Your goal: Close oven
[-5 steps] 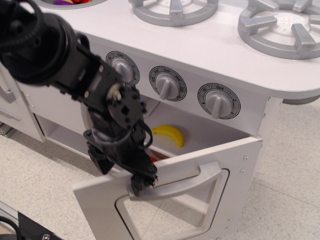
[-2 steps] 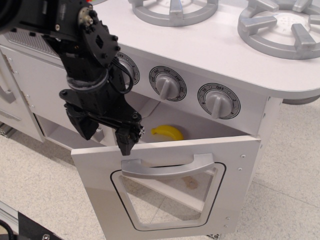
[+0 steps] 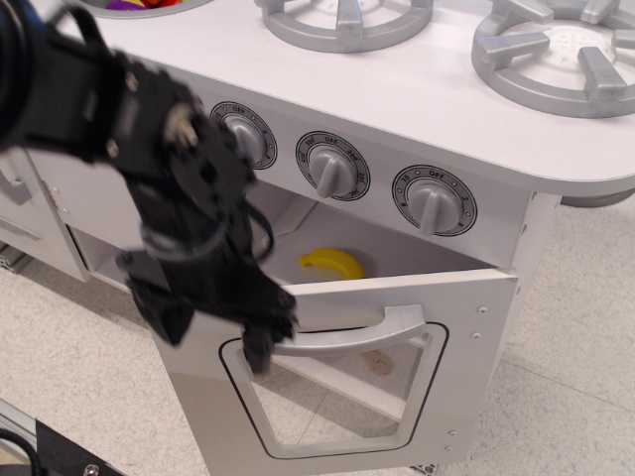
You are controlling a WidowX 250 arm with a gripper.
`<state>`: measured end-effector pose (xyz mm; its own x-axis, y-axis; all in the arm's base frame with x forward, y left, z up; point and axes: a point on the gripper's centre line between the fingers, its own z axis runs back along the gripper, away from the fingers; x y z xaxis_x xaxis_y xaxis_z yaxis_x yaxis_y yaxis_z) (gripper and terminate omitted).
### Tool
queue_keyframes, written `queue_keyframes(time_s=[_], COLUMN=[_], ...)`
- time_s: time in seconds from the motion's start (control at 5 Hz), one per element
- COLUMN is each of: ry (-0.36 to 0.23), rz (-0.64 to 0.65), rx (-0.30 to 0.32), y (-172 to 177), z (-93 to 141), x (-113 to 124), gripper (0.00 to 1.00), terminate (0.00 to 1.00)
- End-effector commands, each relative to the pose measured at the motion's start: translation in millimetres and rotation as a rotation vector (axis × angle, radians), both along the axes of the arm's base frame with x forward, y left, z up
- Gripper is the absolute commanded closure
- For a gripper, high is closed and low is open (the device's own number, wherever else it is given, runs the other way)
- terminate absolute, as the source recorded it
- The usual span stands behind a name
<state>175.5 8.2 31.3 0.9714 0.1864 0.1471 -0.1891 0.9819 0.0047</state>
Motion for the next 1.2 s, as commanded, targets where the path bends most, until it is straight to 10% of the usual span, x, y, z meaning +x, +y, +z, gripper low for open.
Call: queue_keyframes(time_s=[0.0, 1.0], ry=[-0.061, -0.168], rz=[0.106, 0.235], rx=[-0.047, -0.040], y=[-2, 32], z=[-53, -43], x=[1, 72], gripper=[0.00, 0.00], terminate=[0.00, 0.00])
